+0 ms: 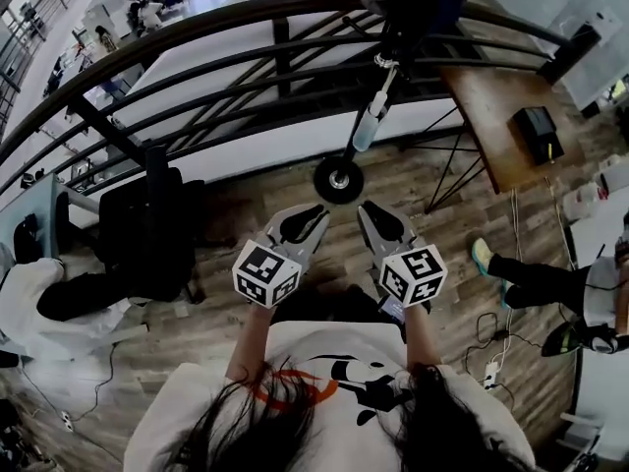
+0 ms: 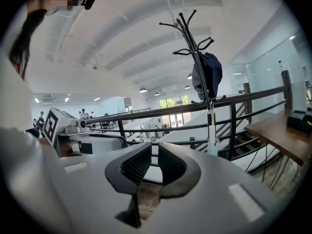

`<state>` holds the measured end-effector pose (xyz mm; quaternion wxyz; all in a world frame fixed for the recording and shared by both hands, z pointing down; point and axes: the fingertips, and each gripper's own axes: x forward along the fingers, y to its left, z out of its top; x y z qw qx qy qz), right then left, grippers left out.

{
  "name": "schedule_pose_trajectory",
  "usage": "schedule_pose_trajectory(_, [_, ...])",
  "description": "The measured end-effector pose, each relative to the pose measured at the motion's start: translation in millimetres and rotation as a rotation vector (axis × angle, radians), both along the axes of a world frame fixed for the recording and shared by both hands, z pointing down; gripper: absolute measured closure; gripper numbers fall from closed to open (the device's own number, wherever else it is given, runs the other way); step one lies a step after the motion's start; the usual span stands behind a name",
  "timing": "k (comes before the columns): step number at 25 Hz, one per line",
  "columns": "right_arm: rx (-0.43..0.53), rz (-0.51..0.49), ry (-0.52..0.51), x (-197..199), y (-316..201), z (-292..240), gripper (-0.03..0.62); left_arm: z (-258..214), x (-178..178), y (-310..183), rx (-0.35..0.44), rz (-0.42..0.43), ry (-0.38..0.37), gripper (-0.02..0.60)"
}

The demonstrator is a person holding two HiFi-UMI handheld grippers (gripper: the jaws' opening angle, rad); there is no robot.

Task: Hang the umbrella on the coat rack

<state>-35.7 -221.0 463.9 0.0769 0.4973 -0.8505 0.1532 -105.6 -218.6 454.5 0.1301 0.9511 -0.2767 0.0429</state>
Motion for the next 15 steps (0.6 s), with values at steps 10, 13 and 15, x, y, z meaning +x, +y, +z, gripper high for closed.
schedule_pose_trajectory(10, [0.020, -0.066, -0.013, -0.5, 40.5, -6.6, 0.549, -12.8, 5.3, 40.3, 0.039, -0.049, -0.041, 0.537])
schedule_pose_trajectory(13, [0.023, -0.082, -0.021, 8.5, 66.7, -9.3, 0.549, -16.6, 16.2, 63.5, 0.041, -0.063, -0.036, 0.537])
schedule_pose_trajectory(15, [0.022, -0.085, -0.026, 16.7, 86.0, -8.7, 0.550, -16.9, 24.7, 81.6, 0.041, -0.070, -0.038, 0.537])
